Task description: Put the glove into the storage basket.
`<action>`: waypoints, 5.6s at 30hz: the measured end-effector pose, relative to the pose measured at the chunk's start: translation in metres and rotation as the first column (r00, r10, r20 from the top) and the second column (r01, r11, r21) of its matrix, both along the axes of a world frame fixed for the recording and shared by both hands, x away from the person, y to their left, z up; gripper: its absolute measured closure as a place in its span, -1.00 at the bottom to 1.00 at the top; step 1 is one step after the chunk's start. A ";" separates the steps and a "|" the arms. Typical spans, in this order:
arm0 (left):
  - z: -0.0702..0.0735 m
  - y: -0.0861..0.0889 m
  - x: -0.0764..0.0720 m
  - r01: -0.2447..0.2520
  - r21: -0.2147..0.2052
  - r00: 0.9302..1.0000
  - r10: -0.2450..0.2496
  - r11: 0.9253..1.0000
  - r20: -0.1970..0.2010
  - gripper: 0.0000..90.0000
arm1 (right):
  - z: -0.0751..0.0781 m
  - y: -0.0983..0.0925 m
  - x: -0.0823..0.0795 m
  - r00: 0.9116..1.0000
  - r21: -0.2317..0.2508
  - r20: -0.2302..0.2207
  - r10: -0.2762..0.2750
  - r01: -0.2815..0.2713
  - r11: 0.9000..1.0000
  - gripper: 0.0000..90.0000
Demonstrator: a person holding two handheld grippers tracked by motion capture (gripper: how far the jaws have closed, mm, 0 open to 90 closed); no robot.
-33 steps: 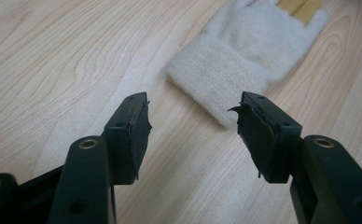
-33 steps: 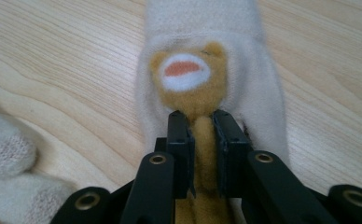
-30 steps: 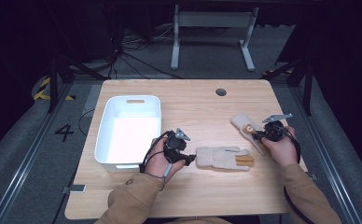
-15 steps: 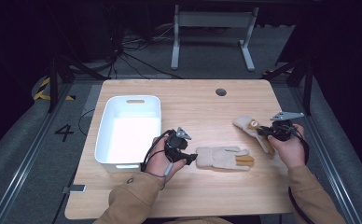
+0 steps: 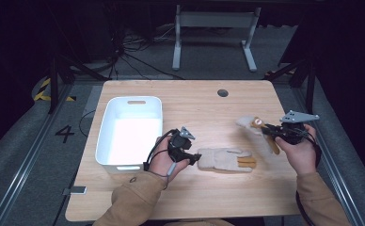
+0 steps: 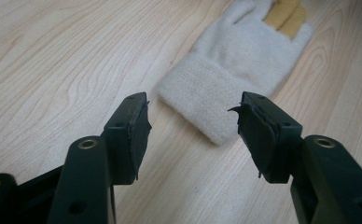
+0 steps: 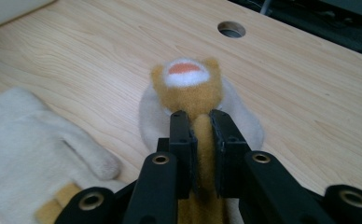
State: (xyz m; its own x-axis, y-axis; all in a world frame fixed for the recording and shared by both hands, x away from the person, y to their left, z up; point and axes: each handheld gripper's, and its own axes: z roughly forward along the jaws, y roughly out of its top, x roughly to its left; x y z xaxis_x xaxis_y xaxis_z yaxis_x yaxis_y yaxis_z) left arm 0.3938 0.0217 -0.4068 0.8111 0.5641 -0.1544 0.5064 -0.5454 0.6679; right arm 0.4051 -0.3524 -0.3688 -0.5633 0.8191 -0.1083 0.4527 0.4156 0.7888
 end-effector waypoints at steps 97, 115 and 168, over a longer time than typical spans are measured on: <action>-0.002 -0.033 0.005 0.113 0.079 0.992 -0.108 0.990 -0.061 -0.03 | -0.035 0.023 -0.028 0.909 -0.015 -0.280 0.309 -0.326 0.945 0.19; -0.008 -0.035 0.007 0.127 0.091 0.989 -0.119 0.988 -0.090 -0.06 | -0.047 -0.002 -0.029 0.867 -0.048 -0.407 0.286 -0.333 0.942 0.10; 0.008 -0.041 -0.007 0.201 0.121 0.976 -0.209 0.972 0.064 0.92 | -0.029 0.006 -0.032 0.910 -0.131 -0.320 0.264 -0.318 0.939 0.90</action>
State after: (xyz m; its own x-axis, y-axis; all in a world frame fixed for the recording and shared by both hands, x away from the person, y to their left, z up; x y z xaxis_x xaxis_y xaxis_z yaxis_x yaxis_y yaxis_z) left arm 0.3871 -0.0196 -0.3992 0.9182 0.3948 -0.0329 0.3264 -0.7068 0.6276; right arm 0.3730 -0.3462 -0.3978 -0.8021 0.5964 -0.0292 0.4890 0.6842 0.5410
